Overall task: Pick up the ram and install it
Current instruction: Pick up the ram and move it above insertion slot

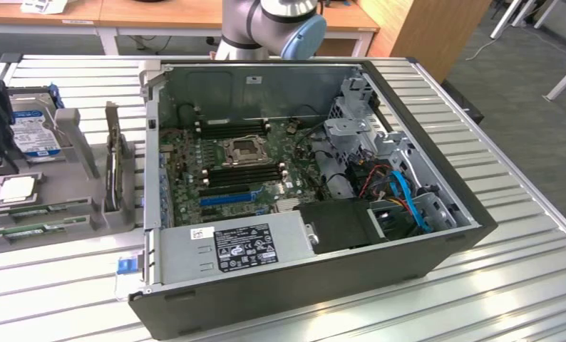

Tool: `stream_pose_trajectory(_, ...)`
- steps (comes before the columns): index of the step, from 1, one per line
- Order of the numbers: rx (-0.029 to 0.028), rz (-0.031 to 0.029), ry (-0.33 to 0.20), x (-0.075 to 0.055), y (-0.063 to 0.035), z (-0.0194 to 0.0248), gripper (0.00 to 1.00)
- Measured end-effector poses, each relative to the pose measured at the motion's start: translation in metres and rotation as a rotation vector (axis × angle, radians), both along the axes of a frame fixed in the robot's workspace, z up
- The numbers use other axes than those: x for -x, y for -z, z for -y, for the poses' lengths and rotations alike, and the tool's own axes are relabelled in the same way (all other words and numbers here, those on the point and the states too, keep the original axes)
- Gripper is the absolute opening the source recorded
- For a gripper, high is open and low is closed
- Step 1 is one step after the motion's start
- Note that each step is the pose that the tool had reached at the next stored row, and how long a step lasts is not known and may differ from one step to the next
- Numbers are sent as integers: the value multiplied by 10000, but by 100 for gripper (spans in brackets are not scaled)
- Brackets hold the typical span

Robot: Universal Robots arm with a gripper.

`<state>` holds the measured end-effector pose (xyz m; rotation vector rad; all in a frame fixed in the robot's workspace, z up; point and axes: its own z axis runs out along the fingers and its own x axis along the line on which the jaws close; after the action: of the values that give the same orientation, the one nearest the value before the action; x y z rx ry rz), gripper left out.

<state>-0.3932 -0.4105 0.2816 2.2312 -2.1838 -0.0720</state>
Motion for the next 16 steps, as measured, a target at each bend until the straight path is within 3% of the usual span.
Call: stream_pose_trajectory(16, 0, 0, 0, 0, 117, 0, 33)
